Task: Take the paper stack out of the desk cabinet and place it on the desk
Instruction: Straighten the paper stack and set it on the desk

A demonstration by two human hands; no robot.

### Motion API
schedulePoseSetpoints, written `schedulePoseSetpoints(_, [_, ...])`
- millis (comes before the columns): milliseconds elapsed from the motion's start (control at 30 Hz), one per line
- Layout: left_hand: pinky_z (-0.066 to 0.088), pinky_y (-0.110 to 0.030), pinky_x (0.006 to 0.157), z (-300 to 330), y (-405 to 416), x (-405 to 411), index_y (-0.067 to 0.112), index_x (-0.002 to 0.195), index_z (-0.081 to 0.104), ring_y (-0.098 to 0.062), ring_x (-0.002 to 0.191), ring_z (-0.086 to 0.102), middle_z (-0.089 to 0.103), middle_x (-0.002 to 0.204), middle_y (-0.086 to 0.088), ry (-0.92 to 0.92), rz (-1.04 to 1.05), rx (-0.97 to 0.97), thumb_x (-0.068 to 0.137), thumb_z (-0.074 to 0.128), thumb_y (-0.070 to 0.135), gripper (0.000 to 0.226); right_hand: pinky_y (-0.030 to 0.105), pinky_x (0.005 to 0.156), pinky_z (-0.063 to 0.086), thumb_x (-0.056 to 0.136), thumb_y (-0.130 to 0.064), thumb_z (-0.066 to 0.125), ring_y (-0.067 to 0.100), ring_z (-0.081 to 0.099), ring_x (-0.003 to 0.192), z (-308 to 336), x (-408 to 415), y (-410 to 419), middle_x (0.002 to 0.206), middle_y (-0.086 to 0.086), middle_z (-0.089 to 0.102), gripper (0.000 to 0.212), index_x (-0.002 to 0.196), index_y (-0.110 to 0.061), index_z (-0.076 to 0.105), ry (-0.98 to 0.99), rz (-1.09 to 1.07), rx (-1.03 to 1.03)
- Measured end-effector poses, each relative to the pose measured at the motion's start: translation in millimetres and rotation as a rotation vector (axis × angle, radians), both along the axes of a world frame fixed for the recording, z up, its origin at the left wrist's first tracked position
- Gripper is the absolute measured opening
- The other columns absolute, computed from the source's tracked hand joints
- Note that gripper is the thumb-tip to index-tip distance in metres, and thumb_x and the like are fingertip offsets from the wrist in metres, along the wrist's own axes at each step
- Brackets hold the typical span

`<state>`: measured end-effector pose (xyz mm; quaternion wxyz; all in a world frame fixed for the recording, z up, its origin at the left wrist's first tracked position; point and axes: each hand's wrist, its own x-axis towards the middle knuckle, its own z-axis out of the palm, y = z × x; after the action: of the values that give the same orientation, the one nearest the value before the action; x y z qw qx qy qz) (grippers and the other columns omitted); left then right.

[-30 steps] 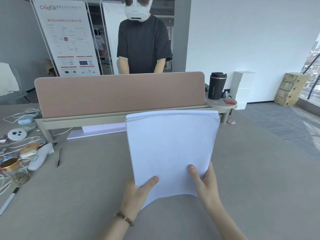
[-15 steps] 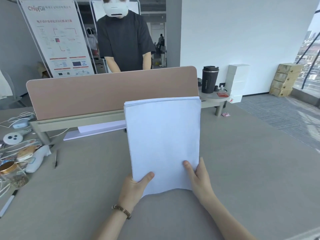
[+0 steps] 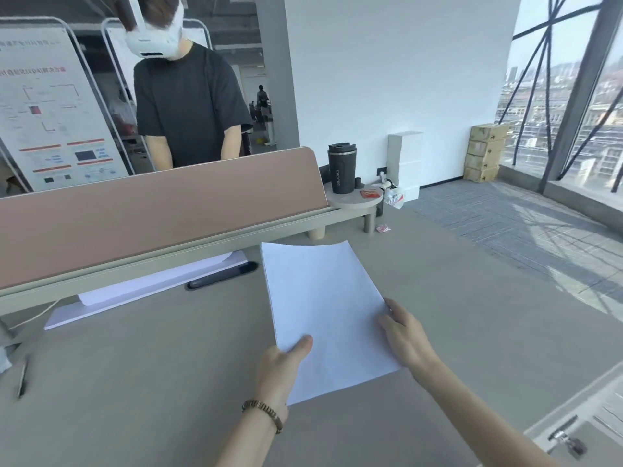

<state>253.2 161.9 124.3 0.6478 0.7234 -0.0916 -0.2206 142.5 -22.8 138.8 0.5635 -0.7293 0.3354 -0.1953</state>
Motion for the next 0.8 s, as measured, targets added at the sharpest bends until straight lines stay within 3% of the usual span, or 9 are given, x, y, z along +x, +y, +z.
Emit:
schedulePoseSetpoints(67, [0.046, -0.031, 0.072, 0, -23, -5, 0.019, 0.072, 0.072, -0.018, 0.074, 0.059, 0.068, 0.077, 0.007, 0.017, -0.027, 0.003, 0.080, 0.076, 0.031, 0.015, 0.036, 0.082, 0.048, 0.091, -0.012, 0.042, 0.024, 0.062, 0.107, 0, -7, -21, 0.109, -0.002, 0.069, 0.031, 0.113, -0.017, 0.063, 0.032, -0.018, -0.040])
schedulePoseSetpoints(267, [0.040, -0.031, 0.069, -7, -91, -11, 0.022, 0.075, 0.062, -0.016, 0.073, 0.048, 0.056, 0.079, 0.002, 0.068, -0.105, 0.034, 0.069, 0.075, 0.038, 0.021, 0.032, 0.084, 0.047, 0.087, -0.008, 0.045, 0.021, 0.062, 0.108, -3, -18, -85, 0.111, -0.008, 0.070, 0.046, 0.124, -0.029, 0.064, 0.100, -0.060, -0.144])
schedulePoseSetpoints(367, [0.046, -0.029, 0.063, -11, -127, -9, 0.010, 0.076, 0.067, -0.021, 0.067, 0.056, 0.066, 0.077, 0.000, 0.053, -0.046, 0.025, 0.077, 0.075, 0.025, 0.017, 0.036, 0.091, 0.051, 0.087, -0.009, 0.050, 0.026, 0.064, 0.109, -7, -15, -122, 0.113, -0.001, 0.073, 0.045, 0.125, -0.027, 0.064, 0.151, -0.072, -0.215])
schedulePoseSetpoints(467, [0.052, -0.033, 0.068, -14, -162, -4, 0.006, 0.090, 0.066, -0.020, 0.076, 0.066, 0.073, 0.088, -0.002, 0.039, 0.003, 0.058, 0.075, 0.074, 0.021, 0.022, 0.036, 0.091, 0.051, 0.088, -0.010, 0.054, 0.029, 0.066, 0.108, -12, -7, -156, 0.113, 0.008, 0.073, 0.040, 0.126, -0.019, 0.064, 0.204, -0.065, -0.288])
schedulePoseSetpoints(633, [0.049, -0.032, 0.064, -23, -206, 9, 0.009, 0.091, 0.051, -0.022, 0.071, 0.059, 0.064, 0.087, -0.004, 0.039, 0.019, 0.066, 0.078, 0.063, 0.014, 0.017, 0.037, 0.088, 0.049, 0.090, -0.013, 0.056, 0.033, 0.065, 0.104, -23, 13, -203, 0.110, 0.014, 0.073, 0.032, 0.120, -0.011, 0.065, 0.278, -0.048, -0.363])
schedulePoseSetpoints(800, [0.043, -0.029, 0.056, -24, -234, 28, 0.008, 0.087, 0.049, -0.022, 0.057, 0.057, 0.056, 0.074, 0.000, -0.057, -0.121, 0.184, 0.078, 0.059, 0.017, 0.016, 0.033, 0.088, 0.046, 0.092, -0.016, 0.055, 0.032, 0.063, 0.110, -36, 30, -250, 0.115, 0.011, 0.071, 0.039, 0.131, -0.019, 0.060, 0.318, -0.029, -0.398])
